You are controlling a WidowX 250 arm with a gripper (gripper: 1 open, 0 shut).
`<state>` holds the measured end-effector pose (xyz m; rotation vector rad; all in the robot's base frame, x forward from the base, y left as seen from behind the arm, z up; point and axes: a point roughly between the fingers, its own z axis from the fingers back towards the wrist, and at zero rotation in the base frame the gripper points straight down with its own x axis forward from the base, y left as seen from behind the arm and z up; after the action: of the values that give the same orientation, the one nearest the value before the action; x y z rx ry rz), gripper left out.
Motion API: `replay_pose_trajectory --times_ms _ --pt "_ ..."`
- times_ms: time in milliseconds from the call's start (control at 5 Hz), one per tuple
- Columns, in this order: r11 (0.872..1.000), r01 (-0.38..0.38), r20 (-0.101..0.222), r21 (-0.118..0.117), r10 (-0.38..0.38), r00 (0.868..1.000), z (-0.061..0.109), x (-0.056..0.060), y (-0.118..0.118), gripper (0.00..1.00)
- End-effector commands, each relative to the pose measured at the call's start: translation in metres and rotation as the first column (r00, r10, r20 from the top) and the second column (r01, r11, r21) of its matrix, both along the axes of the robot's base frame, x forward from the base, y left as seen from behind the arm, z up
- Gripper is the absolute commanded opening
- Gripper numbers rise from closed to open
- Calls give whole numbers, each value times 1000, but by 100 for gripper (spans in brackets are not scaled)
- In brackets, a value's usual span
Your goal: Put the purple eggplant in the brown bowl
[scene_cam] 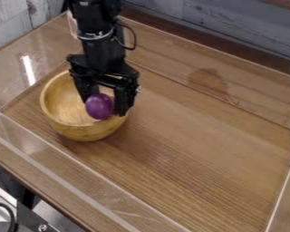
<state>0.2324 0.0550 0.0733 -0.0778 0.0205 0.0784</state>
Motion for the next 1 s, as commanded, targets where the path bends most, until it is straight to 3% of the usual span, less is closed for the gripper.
replay_pose_trajectory --times_ms 0,800 --pt "1000 9 41 11 -9 999 11 11 0 100" --pt "1000 9 34 2 -9 999 9 18 -5 100"
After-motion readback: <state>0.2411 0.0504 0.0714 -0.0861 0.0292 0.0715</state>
